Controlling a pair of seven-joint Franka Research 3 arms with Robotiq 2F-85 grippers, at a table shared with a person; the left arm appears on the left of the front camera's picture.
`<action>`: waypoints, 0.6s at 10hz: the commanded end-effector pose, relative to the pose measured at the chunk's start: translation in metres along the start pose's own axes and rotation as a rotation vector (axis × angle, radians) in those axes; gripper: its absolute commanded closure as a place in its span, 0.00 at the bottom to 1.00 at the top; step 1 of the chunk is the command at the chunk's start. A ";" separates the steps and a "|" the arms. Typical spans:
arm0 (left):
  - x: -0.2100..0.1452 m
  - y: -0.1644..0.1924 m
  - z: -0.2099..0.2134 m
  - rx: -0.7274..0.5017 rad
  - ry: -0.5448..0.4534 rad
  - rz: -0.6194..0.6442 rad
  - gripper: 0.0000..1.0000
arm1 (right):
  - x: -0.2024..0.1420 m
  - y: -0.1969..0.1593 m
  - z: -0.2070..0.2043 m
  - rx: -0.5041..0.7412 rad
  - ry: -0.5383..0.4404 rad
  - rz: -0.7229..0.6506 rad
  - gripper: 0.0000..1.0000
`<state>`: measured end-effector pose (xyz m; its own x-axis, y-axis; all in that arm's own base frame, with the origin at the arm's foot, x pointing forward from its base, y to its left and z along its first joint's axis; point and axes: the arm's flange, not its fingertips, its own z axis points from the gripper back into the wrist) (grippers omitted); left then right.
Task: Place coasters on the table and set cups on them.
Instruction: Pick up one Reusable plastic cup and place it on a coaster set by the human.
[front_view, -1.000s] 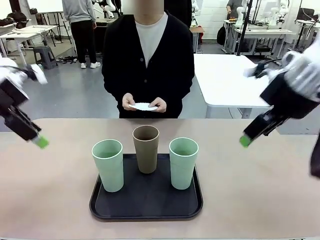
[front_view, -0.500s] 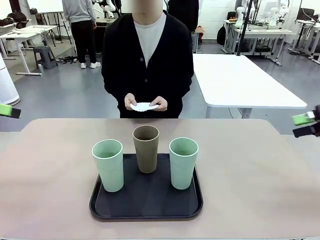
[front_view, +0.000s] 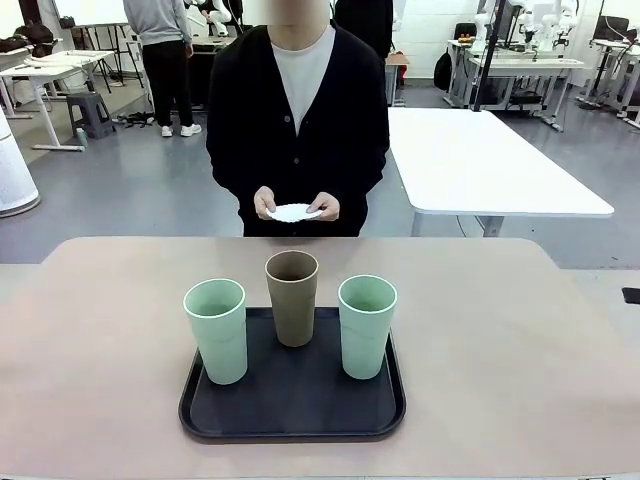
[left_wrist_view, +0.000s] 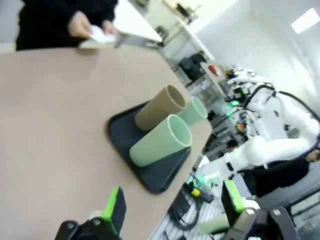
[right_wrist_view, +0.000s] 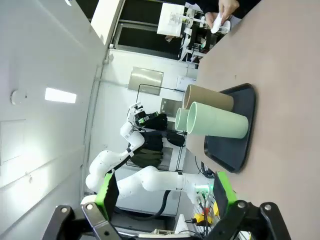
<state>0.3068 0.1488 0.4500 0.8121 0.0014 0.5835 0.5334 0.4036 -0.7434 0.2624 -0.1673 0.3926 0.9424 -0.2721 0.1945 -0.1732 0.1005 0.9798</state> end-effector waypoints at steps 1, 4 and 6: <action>-0.001 -0.011 0.009 0.041 0.011 0.054 0.00 | -0.039 0.015 -0.013 -0.059 -0.002 0.036 0.00; -0.016 -0.012 0.018 0.060 -0.019 0.145 0.00 | -0.048 0.022 -0.010 -0.083 0.001 0.035 0.00; -0.021 -0.021 0.011 0.074 -0.028 0.162 0.00 | -0.050 0.024 -0.006 -0.103 -0.007 0.031 0.00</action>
<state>0.2841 0.1612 0.4522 0.8742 0.0861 0.4778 0.3922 0.4551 -0.7995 0.2372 -0.1803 0.4163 0.9333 -0.2841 0.2195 -0.1699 0.1893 0.9671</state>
